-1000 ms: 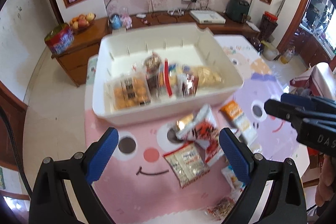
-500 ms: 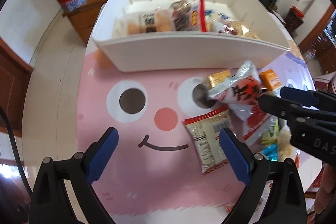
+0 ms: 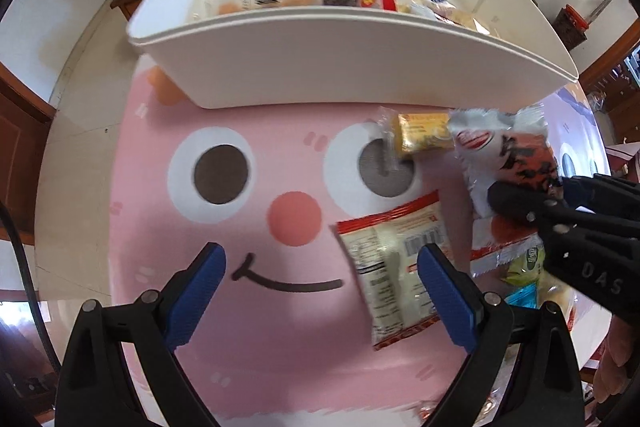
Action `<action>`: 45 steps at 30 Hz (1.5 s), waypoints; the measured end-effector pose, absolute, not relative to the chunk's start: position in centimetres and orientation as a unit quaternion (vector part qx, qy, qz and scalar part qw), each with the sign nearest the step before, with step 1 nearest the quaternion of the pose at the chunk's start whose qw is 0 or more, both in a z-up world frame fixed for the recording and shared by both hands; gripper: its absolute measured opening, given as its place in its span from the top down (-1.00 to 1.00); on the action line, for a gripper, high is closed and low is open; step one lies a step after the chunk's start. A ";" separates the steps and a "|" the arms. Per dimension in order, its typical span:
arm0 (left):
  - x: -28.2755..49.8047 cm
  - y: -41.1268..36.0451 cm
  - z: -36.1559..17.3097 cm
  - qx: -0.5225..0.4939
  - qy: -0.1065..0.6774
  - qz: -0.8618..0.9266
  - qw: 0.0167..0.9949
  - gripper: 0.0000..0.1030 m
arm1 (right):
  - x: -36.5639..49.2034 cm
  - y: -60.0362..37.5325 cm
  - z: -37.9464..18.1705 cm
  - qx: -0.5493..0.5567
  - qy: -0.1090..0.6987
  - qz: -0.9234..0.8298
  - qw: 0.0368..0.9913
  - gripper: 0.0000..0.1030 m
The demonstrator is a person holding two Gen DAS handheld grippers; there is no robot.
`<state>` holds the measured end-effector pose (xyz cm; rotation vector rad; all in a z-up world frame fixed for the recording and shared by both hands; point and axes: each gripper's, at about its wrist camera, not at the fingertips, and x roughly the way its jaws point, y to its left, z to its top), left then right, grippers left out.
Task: Organize snacks
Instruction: 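Grasp the cream barcode bag with the left tool while the right tool grasps the red-print white bag, then carry both bags over the white bin and open both tools to drop them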
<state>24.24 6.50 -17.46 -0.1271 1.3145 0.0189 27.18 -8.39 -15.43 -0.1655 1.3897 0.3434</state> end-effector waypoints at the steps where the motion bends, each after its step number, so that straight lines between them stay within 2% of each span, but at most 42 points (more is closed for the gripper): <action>1: 24.5 6.2 -17.6 -0.062 0.615 0.005 0.786 -0.87 | 27.2 -8.8 -15.3 -0.073 0.634 0.152 0.754 0.33; 12: 25.2 2.7 -19.9 -0.066 0.659 0.001 0.749 -0.85 | 27.3 -12.6 -14.3 -0.041 0.630 0.128 0.765 0.33; 15: 24.8 2.0 -20.1 -0.043 0.662 0.017 0.748 -0.55 | 27.4 -12.6 -14.2 -0.038 0.630 0.128 0.765 0.33; 16: 24.6 1.9 -19.9 -0.038 0.658 0.017 0.751 -0.42 | 27.3 -12.6 -14.2 -0.039 0.630 0.128 0.765 0.33; 17: 24.4 1.8 -19.8 -0.036 0.655 0.016 0.754 -0.20 | 27.3 -12.7 -14.2 -0.040 0.629 0.129 0.765 0.33; 20: 23.9 1.3 -19.2 -0.022 0.648 0.003 0.761 0.13 | 27.4 -12.2 -14.4 -0.042 0.630 0.130 0.764 0.33; 28: 22.9 2.1 -17.8 -0.013 0.642 -0.014 0.766 0.14 | 26.7 -11.3 -14.4 -0.045 0.633 0.138 0.760 0.33; 39: 22.7 3.6 -10.3 0.001 0.587 -0.016 0.809 0.14 | 24.7 -10.2 -12.1 -0.030 0.625 0.147 0.766 0.34; 45: 22.8 5.6 -5.8 -0.015 0.543 -0.008 0.839 0.14 | 24.5 -9.9 -8.0 -0.017 0.596 0.155 0.788 0.34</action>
